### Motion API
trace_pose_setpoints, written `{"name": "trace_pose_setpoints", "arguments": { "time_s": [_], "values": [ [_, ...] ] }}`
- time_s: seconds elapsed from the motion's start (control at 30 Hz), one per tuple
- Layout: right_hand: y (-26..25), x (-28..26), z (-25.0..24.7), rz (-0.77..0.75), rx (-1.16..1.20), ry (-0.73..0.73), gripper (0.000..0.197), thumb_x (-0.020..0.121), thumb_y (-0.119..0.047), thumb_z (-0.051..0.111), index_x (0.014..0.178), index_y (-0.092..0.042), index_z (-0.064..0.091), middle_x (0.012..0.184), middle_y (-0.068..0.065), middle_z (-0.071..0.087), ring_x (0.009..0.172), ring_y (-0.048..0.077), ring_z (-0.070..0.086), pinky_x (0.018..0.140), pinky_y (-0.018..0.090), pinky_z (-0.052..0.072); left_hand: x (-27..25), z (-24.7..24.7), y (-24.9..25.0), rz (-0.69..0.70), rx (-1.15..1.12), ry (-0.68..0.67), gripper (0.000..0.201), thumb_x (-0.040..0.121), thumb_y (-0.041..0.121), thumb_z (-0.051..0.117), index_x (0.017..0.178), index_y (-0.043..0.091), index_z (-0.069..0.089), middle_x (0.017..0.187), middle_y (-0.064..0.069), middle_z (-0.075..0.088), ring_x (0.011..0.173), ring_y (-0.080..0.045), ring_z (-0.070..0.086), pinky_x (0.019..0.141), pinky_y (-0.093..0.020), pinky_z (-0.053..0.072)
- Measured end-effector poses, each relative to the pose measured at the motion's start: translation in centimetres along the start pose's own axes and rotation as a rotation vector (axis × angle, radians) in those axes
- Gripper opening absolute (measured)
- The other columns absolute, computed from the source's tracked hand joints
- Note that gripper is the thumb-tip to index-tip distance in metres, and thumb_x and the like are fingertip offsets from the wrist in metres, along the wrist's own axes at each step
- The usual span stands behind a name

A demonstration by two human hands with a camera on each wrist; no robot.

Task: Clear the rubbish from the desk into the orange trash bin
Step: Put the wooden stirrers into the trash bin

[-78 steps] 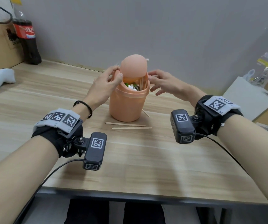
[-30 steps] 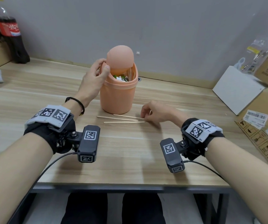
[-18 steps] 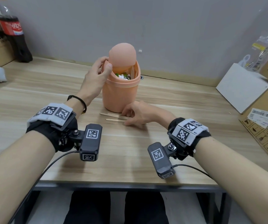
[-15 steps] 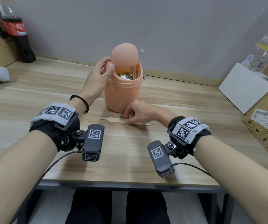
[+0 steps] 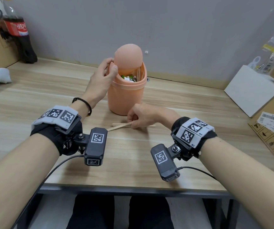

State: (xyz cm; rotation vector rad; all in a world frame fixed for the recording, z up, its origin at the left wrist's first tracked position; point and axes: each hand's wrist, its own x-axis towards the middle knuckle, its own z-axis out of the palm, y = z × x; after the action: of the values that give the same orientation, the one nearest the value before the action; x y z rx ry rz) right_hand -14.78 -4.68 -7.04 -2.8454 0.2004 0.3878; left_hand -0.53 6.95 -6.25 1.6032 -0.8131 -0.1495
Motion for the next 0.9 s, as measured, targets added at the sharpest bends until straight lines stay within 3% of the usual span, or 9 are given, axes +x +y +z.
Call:
{"name": "trace_pose_setpoints", "arguments": {
  "time_s": [0.2,0.33,0.47,0.6,0.67,0.8,0.9],
  "values": [
    [0.0,-0.2,0.0,-0.035,-0.032,-0.05,0.008,0.083,-0.02,0.066,0.083,-0.023,0.059,0.079,-0.007,0.059,0.08,0.017,0.057,0.067,0.024,0.042,0.0,0.1,0.0,-0.001,0.002,0.003,0.029,0.092,0.053,0.046,0.119,0.046,0.051,0.114,0.017,0.062,0.114,-0.005,0.058,0.099,-0.028,0.044],
    [0.5,-0.6,-0.5,-0.044,-0.003,-0.058,0.006,0.085,-0.02,0.066,0.084,-0.021,0.061,0.082,-0.004,0.063,0.079,0.015,0.058,0.067,0.024,0.043,0.0,0.1,0.1,-0.004,0.01,0.011,0.019,0.099,0.045,0.047,0.118,0.045,0.051,0.105,0.026,0.06,0.099,0.016,0.053,0.093,-0.018,0.041],
    [1.4,-1.4,-0.7,-0.021,0.208,-0.09,0.015,0.094,-0.012,0.055,0.081,-0.019,0.058,0.08,0.001,0.07,0.074,0.01,0.065,0.067,0.018,0.046,0.0,0.1,0.2,-0.01,0.018,0.018,0.019,0.099,0.044,0.047,0.118,0.044,0.05,0.105,0.027,0.058,0.097,0.018,0.051,0.091,-0.016,0.041],
    [2.3,-2.0,-0.1,0.084,0.358,-0.121,0.021,0.097,-0.001,0.034,0.092,-0.013,0.051,0.071,-0.001,0.055,0.061,0.013,0.053,0.063,0.022,0.044,-0.1,0.2,0.3,-0.009,0.013,0.014,0.022,0.099,0.045,0.047,0.121,0.043,0.05,0.111,0.025,0.059,0.104,0.014,0.052,0.091,-0.016,0.041],
    [2.6,-2.2,0.1,0.105,0.462,-0.113,0.023,0.091,0.003,0.033,0.085,-0.014,0.047,0.071,0.001,0.047,0.059,0.014,0.042,0.056,0.025,0.036,-0.1,0.2,0.3,-0.01,0.01,0.015,0.025,0.097,0.048,0.046,0.121,0.044,0.05,0.114,0.021,0.061,0.111,0.005,0.055,0.094,-0.02,0.042],
    [3.3,-2.9,-0.2,0.044,0.729,-0.061,0.007,0.078,-0.018,0.044,0.075,-0.018,0.038,0.062,-0.004,0.031,0.053,0.011,0.025,0.049,0.024,0.021,-0.1,0.2,0.3,-0.007,0.008,0.005,0.024,0.098,0.046,0.045,0.122,0.043,0.05,0.116,0.018,0.061,0.113,0.0,0.055,0.093,-0.021,0.042],
    [3.9,-3.4,-0.9,0.005,0.899,0.131,0.026,0.089,-0.029,0.052,0.071,-0.02,0.035,0.059,-0.007,0.029,0.051,0.009,0.023,0.05,0.021,0.025,-0.1,0.3,0.3,-0.005,0.007,0.008,0.029,0.101,0.043,0.045,0.129,0.036,0.051,0.117,0.017,0.061,0.109,0.004,0.056,0.088,-0.016,0.041]
  ]
}}
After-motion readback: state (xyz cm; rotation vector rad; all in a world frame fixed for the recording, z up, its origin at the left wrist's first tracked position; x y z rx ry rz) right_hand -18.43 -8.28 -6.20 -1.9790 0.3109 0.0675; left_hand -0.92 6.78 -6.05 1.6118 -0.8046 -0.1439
